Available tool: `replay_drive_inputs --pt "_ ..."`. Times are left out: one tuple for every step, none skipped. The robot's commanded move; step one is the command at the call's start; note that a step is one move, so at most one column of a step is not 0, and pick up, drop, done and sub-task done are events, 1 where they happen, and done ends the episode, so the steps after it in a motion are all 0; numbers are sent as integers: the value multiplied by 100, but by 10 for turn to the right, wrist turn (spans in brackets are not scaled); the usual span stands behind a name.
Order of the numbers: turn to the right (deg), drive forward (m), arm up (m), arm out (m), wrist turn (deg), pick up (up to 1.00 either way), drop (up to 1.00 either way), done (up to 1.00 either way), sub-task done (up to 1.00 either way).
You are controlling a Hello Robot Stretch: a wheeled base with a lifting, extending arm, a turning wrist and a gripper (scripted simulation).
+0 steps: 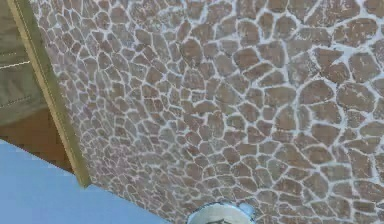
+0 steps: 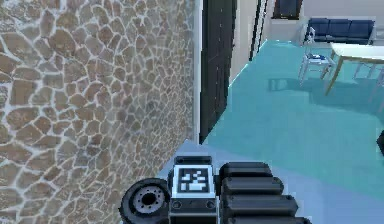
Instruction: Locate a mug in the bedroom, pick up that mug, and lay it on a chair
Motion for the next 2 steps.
replay_drive_inputs --pt "450 0 0 0 0 0 0 0 0" --pt "90 0 0 0 0 0 0 0 0"
